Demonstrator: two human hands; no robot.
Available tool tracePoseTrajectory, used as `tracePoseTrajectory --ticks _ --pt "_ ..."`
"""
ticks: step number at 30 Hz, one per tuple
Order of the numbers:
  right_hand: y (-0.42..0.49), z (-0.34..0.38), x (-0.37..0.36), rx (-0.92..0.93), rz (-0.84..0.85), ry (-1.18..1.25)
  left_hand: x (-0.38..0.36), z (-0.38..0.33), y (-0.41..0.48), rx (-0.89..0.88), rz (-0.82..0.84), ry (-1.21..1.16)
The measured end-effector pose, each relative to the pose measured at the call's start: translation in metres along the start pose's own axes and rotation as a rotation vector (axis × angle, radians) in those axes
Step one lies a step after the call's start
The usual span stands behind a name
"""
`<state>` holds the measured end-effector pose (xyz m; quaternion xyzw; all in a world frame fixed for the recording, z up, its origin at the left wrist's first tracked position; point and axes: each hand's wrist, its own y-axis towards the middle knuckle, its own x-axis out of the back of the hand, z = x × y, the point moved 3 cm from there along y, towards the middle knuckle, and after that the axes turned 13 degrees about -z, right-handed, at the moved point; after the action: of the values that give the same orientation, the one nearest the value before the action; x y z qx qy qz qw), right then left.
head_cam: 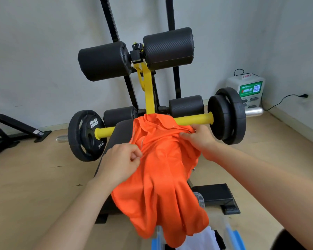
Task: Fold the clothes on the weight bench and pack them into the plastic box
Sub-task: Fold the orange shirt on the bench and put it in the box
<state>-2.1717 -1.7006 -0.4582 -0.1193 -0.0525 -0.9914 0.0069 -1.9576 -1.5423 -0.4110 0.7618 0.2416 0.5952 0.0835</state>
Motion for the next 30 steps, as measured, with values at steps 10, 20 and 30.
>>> tracePoseTrajectory --ticks 10,20,30 --pt "-0.026 0.013 0.003 0.153 0.457 -0.047 0.017 0.003 -0.009 0.071 -0.16 -0.171" --pt "-0.019 0.013 0.022 -0.035 0.365 0.032 0.013 0.021 -0.007 0.049 0.04 0.055" --pt "-0.018 0.024 0.032 -0.18 0.214 0.365 0.014 0.041 -0.02 0.092 -0.02 -0.008"
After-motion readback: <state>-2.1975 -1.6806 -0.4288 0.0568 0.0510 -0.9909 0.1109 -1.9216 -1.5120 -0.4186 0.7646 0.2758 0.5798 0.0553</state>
